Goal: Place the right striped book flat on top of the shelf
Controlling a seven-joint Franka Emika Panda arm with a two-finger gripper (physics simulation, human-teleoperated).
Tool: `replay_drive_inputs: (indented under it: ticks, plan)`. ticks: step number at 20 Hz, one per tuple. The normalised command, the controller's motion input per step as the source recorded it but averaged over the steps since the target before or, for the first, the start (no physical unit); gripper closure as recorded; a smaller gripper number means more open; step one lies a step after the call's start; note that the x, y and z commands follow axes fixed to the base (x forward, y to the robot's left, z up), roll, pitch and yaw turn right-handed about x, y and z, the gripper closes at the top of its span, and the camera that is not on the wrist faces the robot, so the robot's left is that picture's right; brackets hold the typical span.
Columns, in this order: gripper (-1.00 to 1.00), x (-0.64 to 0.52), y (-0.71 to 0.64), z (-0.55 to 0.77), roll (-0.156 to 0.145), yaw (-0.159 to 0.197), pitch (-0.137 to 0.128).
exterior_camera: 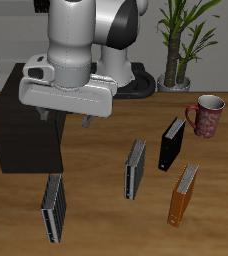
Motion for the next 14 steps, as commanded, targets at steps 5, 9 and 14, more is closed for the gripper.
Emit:
replay_drive_inputs:
  ticks: [5,9,14]
  plan:
    - [-1.00,0.28,-0.14,-0.15,0.013,-0.011,-0.043]
    - [-1.00,0.14,0.01,-0.24,0.043,0.021,-0.049]
    - [-1.00,0.16,-0.06,-0.27,0.032,0.025,-0.009]
